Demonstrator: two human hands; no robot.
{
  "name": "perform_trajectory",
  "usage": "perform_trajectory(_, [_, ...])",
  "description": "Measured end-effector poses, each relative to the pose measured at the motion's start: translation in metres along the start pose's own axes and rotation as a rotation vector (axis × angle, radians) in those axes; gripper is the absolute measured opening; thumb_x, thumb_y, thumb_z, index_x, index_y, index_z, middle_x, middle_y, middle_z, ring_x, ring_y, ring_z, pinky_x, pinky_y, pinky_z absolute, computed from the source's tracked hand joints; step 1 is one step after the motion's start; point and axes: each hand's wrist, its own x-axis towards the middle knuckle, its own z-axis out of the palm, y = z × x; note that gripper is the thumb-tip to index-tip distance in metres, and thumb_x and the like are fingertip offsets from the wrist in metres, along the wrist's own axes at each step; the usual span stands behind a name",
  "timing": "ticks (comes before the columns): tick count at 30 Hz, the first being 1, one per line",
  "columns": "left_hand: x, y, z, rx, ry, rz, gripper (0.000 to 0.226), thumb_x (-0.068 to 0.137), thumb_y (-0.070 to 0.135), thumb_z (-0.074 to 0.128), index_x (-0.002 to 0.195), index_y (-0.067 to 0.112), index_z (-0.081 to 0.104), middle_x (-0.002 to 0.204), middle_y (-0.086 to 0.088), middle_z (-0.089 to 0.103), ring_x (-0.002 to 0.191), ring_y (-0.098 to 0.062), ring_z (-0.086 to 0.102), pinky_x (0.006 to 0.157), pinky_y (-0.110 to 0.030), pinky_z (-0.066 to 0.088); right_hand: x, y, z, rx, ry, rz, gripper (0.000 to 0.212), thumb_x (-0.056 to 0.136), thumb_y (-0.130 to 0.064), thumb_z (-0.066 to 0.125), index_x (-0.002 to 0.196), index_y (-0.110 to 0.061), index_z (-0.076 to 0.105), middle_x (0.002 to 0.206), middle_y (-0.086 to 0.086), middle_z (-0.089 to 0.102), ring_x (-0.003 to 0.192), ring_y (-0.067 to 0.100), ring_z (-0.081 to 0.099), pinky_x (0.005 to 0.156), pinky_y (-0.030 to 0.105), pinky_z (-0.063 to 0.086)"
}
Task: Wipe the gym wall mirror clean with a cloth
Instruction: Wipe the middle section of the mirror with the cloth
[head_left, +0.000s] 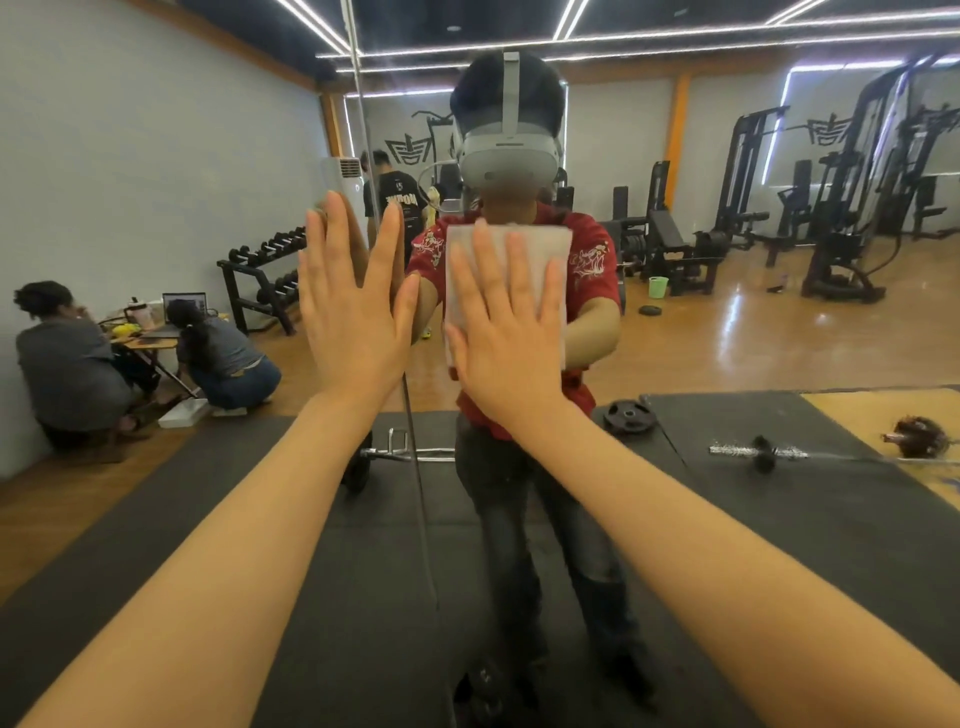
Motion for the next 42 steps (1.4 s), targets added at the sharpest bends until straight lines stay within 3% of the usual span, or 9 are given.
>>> perform_trajectory(5, [0.0,-0.001,0.003,-0.001,0.025,0.02,0.058,0.104,0.045,0.036,0.157,0.031,0.016,0.165,-0.014,0.004,0.151,-0.033,0.0,0.12,-0.047,0.002,0.009,-0.003,0.007,0.011,0.03,0.034,0.069,0.099,-0.042,0.038,0.156,-0.014,0.012,0.163,0.012,0.006,0.15,0.036,0.008,0.119,0.058,-0.002])
perform_trajectory(10, [-0.001,-0.001,0.004,-0.002,0.033,0.011,0.058,0.104,0.044,0.036,0.156,0.033,0.015,0.165,-0.013,0.004,0.151,-0.033,0.0,0.12,-0.045,0.001,-0.061,-0.015,0.029,-0.03,-0.067,-0.067,0.074,0.097,-0.042,0.044,0.157,-0.016,0.01,0.164,0.009,0.004,0.151,0.033,-0.001,0.119,0.058,-0.003])
perform_trajectory(14, [0.0,0.0,0.004,-0.033,0.019,-0.001,0.059,0.103,0.045,0.037,0.156,0.035,0.015,0.165,-0.011,0.001,0.151,-0.031,-0.002,0.12,-0.046,0.0,-0.067,0.01,0.025,-0.049,-0.086,-0.157,0.071,0.097,-0.042,0.042,0.157,-0.018,0.013,0.164,0.005,0.006,0.152,0.031,0.002,0.12,0.058,0.001])
perform_trajectory(21, [0.0,0.0,0.002,-0.051,0.029,-0.008,0.059,0.101,0.044,0.039,0.156,0.033,0.019,0.165,-0.011,0.002,0.151,-0.033,-0.001,0.121,-0.05,0.003,-0.088,0.113,0.001,-0.137,-0.065,-0.024,0.078,0.095,-0.046,0.043,0.157,-0.015,0.007,0.163,0.012,0.01,0.15,0.038,0.007,0.118,0.063,0.008])
perform_trajectory(29, [-0.001,0.009,-0.004,-0.047,0.016,-0.002,0.062,0.1,0.035,0.044,0.156,0.03,0.019,0.164,-0.015,0.002,0.151,-0.035,-0.001,0.121,-0.055,0.005,-0.079,0.08,-0.01,0.087,-0.048,0.195,0.063,0.096,-0.036,0.038,0.154,-0.012,0.028,0.162,0.013,0.02,0.15,0.036,0.01,0.118,0.058,0.006])
perform_trajectory(31, [-0.01,0.027,-0.001,-0.06,0.028,0.105,0.061,0.098,0.031,0.045,0.155,0.025,0.024,0.163,-0.018,0.006,0.15,-0.035,0.002,0.121,-0.054,0.004,-0.08,0.094,-0.019,0.13,-0.014,0.137,0.056,0.095,-0.022,0.047,0.149,-0.014,0.038,0.159,0.01,0.03,0.147,0.033,0.02,0.114,0.055,0.019])
perform_trajectory(33, [-0.026,0.054,0.009,-0.077,0.026,0.339,0.058,0.096,0.027,0.047,0.151,0.017,0.033,0.161,-0.017,0.017,0.149,-0.033,0.011,0.121,-0.05,0.009,-0.079,0.108,-0.026,0.162,0.008,0.092,0.058,0.087,-0.009,0.063,0.143,-0.012,0.046,0.155,0.012,0.036,0.142,0.032,0.031,0.107,0.052,0.03])
perform_trajectory(37, [-0.058,0.107,0.038,-0.093,-0.038,0.712,0.052,0.097,0.021,0.045,0.146,0.003,0.039,0.153,-0.016,0.038,0.145,-0.029,0.029,0.12,-0.042,0.02,-0.079,0.124,-0.035,0.315,0.064,0.147,0.052,0.086,-0.017,0.073,0.132,-0.002,0.053,0.148,0.015,0.031,0.135,0.033,0.037,0.111,0.044,0.036])
perform_trajectory(42, [-0.069,0.128,0.057,-0.012,-0.057,0.718,0.055,0.095,0.019,0.049,0.145,0.003,0.036,0.153,-0.016,0.035,0.142,-0.032,0.037,0.119,-0.043,0.02,-0.095,0.148,-0.039,0.386,0.076,0.062,0.052,0.09,-0.012,0.069,0.134,0.003,0.046,0.148,0.017,0.025,0.137,0.035,0.036,0.113,0.041,0.038])
